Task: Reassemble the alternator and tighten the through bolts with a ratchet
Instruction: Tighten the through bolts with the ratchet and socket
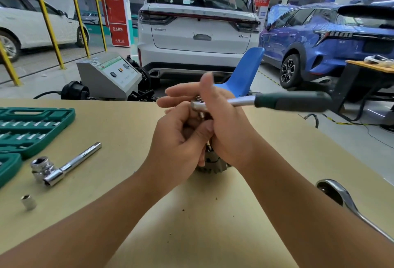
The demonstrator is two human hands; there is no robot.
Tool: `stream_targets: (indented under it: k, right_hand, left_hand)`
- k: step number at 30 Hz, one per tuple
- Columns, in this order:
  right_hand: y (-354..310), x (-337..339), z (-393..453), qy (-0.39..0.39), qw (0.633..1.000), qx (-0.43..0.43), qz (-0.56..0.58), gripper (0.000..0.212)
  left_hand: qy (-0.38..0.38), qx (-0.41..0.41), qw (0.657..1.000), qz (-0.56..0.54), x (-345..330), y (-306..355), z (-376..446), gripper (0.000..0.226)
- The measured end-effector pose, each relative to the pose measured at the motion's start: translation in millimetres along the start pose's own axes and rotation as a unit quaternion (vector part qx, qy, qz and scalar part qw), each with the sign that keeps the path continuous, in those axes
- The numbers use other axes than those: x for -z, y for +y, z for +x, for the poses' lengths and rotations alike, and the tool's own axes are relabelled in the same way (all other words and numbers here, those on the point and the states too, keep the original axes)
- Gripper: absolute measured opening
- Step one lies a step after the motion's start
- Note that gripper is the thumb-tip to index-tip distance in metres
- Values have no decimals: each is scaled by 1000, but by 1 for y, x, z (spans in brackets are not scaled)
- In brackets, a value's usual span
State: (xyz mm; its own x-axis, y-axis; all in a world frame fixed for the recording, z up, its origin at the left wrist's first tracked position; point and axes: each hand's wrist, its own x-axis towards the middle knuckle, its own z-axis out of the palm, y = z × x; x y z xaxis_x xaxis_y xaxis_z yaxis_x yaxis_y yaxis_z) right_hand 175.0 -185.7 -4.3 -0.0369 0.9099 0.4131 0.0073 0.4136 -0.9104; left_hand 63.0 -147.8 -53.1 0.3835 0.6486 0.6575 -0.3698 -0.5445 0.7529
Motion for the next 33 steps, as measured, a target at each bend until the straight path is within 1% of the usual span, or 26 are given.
stream_targets:
  k: [1,2,3,4,5,6,7,8,10,11,13,14,16,18,21,24,26,28,30,32,33]
  right_hand:
    - [0,0,0,12,999,-19,29,68]
    - [-1,0,0,21,998,-38,54,70]
    - [-1,0,0,29,997,-48,58,66]
    - [-1,-1,0,39,998,-44,29,57]
    - [-1,-3,-1,45,998,-31,-16,46]
    - [-2,-4,-2,41,997,-16,-56,37]
    - [-1,-4,-3,36,996,-5,-84,32]
    - [-1,-4,-4,30,995,0,-96,31]
    - [-1,-4,-4,16,997,2,-75,38]
    - [-1,-3,-3,14,999,-4,-47,45]
    - [-2,-2,-2,29,999,-28,15,62]
    - [-2,-2,-2,38,998,-38,32,65]
    - [-1,-3,-2,54,998,-37,4,57]
    - [0,-5,-3,51,998,-17,-42,43]
    - [-2,-5,-2,39,997,2,-67,32]
    - [-5,-3,-2,24,998,-1,-61,33]
    - [-5,-3,-2,24,999,-7,-45,38]
    - [-4,-3,-3,24,999,-18,-17,48]
    - [-3,-3,-2,31,999,-21,-16,52]
    - [-1,-5,0,44,997,0,-67,39]
    - [0,-6,0,48,994,14,-93,31]
  left_hand:
    - [3,5,1000,-1,0,0,0,10]
    - [4,7,1000,1,-1,1,0,11]
    - [0,4,1000,4,-2,1,-1,10]
    - [-3,-2,1000,11,-2,1,-2,7]
    - [1,-5,1000,20,-2,1,-2,12]
    - [8,-7,999,32,-2,1,-2,25]
    - [12,-5,999,38,-2,2,-2,33]
    - [12,-3,999,39,-1,1,-1,31]
    - [5,4,1000,26,-1,1,0,11]
    - [8,9,1000,16,-1,0,0,8]
    - [15,7,1000,9,-2,1,0,9]
    - [14,3,1000,9,-3,1,-1,8]
    - [13,1,1000,8,-5,2,-3,4]
    - [24,8,1000,13,-5,1,-5,11]
    - [32,19,998,40,-4,-1,-3,21]
    - [33,20,998,45,-4,0,-3,25]
    - [18,6,1000,23,-2,2,-3,19]
    - [-2,-1,1000,-2,1,1,-3,11]
    - [-6,6,1000,-6,2,0,-3,11]
    - [3,4,1000,12,2,-3,-3,13]
    - [10,0,1000,27,2,-3,-4,21]
